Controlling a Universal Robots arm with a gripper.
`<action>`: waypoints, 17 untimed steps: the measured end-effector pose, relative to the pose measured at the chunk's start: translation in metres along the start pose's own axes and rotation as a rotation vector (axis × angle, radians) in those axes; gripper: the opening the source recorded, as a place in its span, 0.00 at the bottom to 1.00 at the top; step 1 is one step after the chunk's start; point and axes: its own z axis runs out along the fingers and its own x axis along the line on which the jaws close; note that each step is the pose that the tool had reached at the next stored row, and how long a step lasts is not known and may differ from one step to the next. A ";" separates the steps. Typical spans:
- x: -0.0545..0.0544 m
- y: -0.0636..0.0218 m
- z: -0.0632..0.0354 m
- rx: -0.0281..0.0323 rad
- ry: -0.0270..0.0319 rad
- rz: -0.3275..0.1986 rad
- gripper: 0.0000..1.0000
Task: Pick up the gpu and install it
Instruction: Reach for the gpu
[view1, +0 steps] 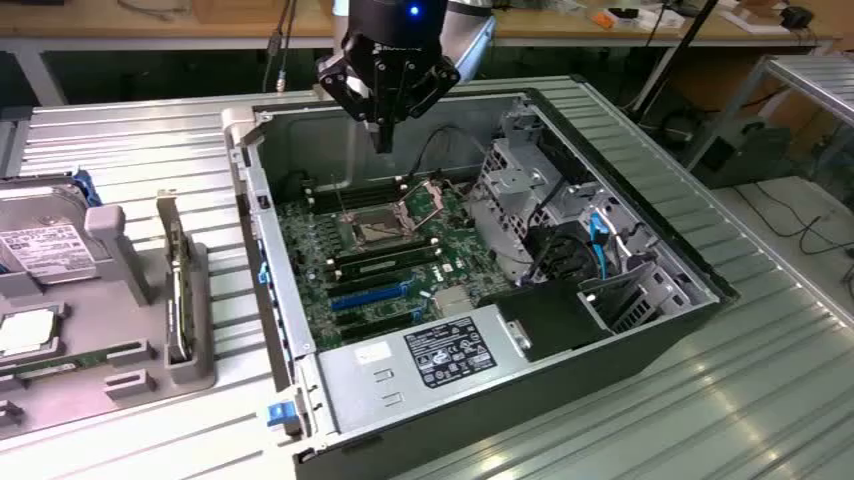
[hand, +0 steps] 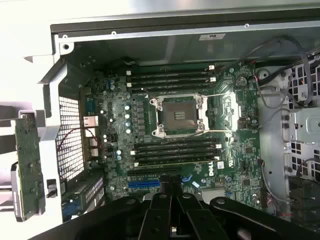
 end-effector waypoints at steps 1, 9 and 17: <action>0.000 0.0000 0.0000 0.0000 0.0000 0.000 0.11; 0.000 0.0000 0.0000 0.0000 0.0000 0.000 0.11; 0.006 -0.0004 -0.0001 0.0000 0.0000 0.000 0.11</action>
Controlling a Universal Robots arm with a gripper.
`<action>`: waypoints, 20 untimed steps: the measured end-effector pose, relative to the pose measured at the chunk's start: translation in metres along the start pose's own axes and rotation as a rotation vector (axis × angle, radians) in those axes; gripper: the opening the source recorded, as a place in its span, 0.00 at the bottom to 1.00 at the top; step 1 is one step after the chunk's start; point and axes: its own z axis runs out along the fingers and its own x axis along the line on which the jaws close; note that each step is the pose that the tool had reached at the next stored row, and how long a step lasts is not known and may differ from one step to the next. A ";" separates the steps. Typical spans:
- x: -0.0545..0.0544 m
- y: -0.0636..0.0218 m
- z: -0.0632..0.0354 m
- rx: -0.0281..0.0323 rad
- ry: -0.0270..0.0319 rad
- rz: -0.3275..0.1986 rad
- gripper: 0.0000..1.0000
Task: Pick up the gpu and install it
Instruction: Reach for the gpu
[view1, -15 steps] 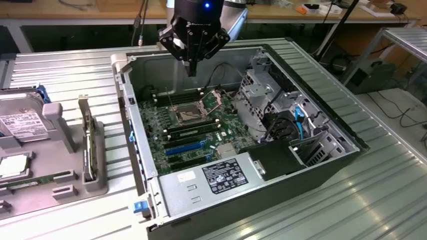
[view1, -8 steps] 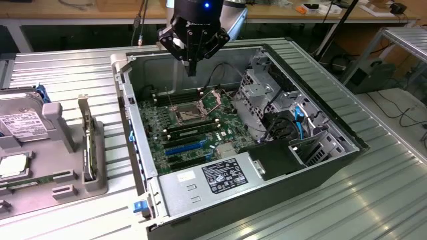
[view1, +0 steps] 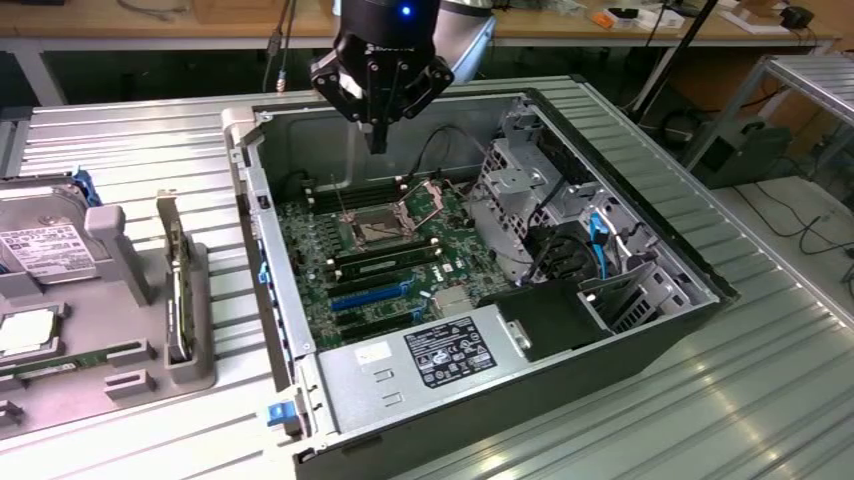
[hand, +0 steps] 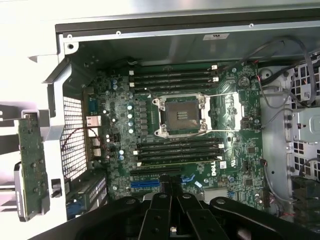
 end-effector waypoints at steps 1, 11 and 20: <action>0.002 -0.0001 -0.0001 0.0000 0.0000 0.000 0.11; 0.005 -0.0004 -0.0001 0.0000 0.0000 0.000 0.11; 0.008 -0.0006 -0.0002 0.0000 0.0000 0.000 0.11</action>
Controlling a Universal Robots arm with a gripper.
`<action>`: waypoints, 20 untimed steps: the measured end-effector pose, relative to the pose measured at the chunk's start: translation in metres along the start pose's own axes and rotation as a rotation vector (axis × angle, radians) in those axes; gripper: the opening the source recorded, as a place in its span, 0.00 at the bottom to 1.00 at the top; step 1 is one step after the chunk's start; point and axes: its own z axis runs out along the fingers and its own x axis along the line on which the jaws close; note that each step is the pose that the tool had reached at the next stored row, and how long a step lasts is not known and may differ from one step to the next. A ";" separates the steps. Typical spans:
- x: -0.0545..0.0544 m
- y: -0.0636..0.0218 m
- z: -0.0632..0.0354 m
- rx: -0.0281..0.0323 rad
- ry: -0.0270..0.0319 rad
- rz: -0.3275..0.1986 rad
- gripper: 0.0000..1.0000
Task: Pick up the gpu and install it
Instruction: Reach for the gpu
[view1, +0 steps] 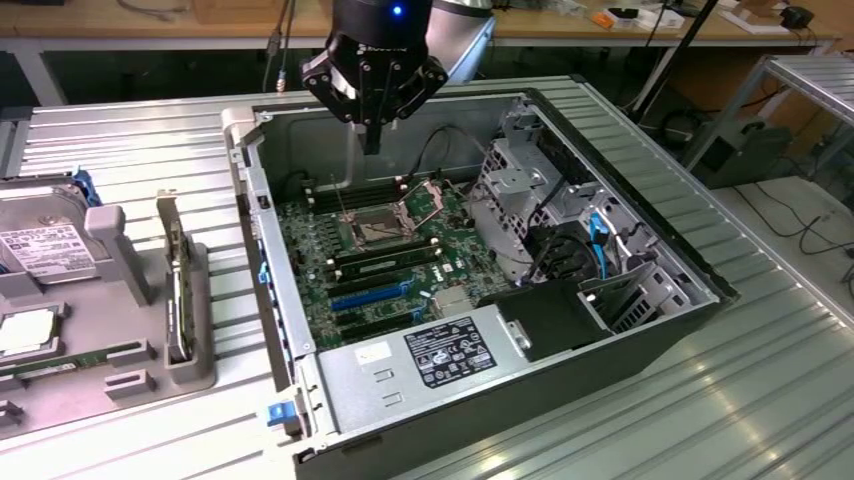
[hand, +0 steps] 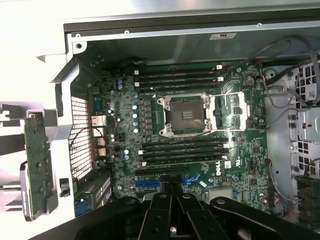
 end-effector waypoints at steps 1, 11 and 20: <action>0.001 -0.0001 0.0000 0.0000 0.0000 0.000 0.11; 0.015 -0.0011 -0.0004 0.0000 0.0000 0.000 0.11; 0.022 -0.0016 -0.0006 0.0000 -0.0001 0.000 0.11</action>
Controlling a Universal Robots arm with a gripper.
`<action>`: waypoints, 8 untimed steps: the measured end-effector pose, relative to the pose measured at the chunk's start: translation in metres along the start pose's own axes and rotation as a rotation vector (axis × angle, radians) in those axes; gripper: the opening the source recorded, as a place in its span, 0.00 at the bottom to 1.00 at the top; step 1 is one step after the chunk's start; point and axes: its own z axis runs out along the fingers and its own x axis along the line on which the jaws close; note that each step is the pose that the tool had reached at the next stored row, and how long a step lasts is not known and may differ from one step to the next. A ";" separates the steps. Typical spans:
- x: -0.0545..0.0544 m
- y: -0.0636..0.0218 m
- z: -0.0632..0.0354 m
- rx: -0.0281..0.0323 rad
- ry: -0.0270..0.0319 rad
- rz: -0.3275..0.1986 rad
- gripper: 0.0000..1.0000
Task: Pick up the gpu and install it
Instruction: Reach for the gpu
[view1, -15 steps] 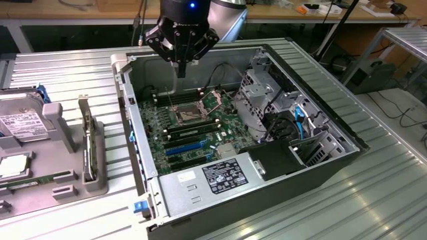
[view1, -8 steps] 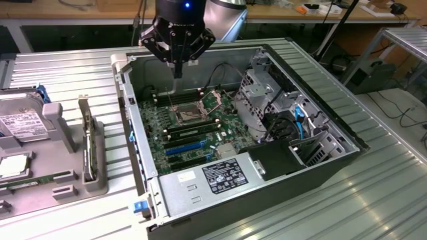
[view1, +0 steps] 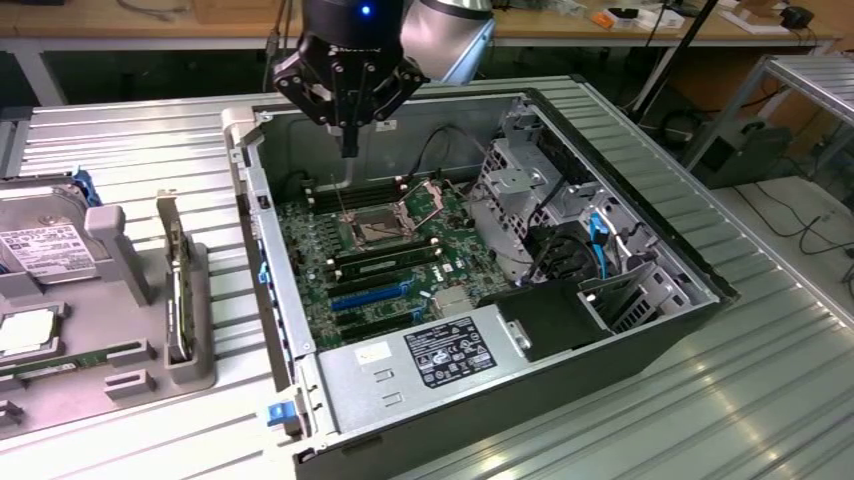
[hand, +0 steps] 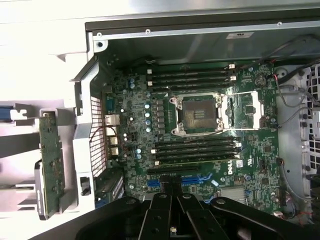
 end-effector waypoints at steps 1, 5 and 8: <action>0.000 -0.0001 0.0000 0.0000 0.0001 0.000 0.11; 0.002 -0.0002 -0.0001 0.0000 0.0001 0.000 0.11; 0.004 -0.0003 -0.0001 0.0000 0.0000 0.000 0.11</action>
